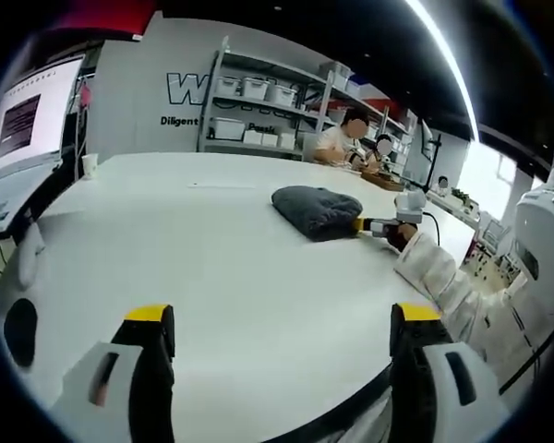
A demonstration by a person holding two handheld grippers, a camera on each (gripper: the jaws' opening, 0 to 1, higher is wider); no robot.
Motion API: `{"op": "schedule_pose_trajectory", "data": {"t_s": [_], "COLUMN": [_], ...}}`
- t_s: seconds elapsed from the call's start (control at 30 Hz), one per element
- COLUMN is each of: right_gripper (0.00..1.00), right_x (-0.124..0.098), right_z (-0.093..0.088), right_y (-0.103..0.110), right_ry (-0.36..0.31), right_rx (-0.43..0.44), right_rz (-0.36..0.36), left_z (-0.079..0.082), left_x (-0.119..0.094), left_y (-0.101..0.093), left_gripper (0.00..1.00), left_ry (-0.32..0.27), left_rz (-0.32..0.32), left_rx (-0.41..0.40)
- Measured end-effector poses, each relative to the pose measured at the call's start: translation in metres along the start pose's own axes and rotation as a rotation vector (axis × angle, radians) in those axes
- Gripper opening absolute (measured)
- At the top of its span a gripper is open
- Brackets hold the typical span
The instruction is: Open the folded towel by lifting each exposed corner and separating the folded layers until the towel lies flat within the target outline without major curled edges
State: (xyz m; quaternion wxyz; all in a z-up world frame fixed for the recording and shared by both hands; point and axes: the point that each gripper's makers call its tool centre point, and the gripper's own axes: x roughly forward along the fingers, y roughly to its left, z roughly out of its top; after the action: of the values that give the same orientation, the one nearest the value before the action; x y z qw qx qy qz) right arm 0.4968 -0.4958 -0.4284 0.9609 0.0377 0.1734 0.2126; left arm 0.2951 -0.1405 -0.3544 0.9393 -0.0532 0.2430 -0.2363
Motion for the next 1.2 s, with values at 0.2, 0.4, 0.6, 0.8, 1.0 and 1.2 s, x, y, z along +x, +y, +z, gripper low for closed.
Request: {"op": "schedule_pose_trajectory", "data": {"t_s": [0.2,0.4,0.6,0.8,1.0,1.2], "right_gripper": [0.0,0.0,0.0,0.02,0.06,0.09], "right_x": [-0.003,-0.004,-0.005,-0.006,-0.007,-0.008], "right_z": [0.0,0.0,0.0,-0.001,0.001,0.001], "right_y": [-0.005,-0.008,-0.01,-0.011,-0.014,-0.017], "right_ry": [-0.005,-0.006,-0.011,-0.025,-0.024,-0.038], "right_rx": [0.001,-0.013,-0.003,0.014,-0.034,-0.041], "right_rz": [-0.006,-0.001,0.003,0.013,-0.033,-0.043], "left_z": [0.0,-0.002,-0.003,-0.004,-0.006,-0.005], "left_x": [0.001,0.002,0.003,0.005,0.007,0.007], "left_y": [0.0,0.0,0.0,-0.001,-0.003,-0.005], "left_gripper": [0.95,0.95,0.95,0.95,0.95,0.95], "left_ry": [0.004,0.01,0.015,0.019,0.027,0.025], "left_rz": [-0.002,-0.001,-0.004,-0.007,-0.014,-0.022], "left_rx": [0.003,0.0,0.001,-0.001,0.001,0.011]}}
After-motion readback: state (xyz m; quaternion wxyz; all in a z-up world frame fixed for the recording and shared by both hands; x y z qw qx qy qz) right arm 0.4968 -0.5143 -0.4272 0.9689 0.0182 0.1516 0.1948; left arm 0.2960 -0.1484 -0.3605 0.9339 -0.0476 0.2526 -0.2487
